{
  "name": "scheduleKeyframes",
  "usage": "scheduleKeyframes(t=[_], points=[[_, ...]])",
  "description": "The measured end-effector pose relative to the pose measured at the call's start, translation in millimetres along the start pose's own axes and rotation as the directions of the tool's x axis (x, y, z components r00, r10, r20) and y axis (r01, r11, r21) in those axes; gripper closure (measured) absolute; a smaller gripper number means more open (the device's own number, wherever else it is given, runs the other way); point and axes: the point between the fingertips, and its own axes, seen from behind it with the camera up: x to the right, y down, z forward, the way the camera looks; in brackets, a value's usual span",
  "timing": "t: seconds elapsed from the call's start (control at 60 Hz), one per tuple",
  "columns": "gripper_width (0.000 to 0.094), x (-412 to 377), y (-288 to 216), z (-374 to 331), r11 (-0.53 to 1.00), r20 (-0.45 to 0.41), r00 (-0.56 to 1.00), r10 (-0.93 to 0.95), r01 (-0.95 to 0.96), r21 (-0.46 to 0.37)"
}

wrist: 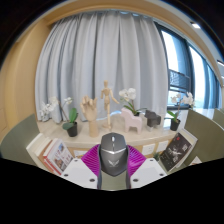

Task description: Arrange mouse

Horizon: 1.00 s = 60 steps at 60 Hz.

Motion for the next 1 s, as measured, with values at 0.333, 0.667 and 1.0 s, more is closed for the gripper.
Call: scheduleKeyframes(t=[0.333,0.667,1.0], points=[[0.0613,-158.1,197.7,35.3,0.955,0.115,0.992,-0.049,0.081,-0.287],[0.0612,-188.6,387.7,43.8,0.837,0.095,0.993,-0.070,0.110,-0.536],[0.0270,-185.4,395.0,39.3,0.817,0.077,0.996,-0.052,0.087,-0.570]])
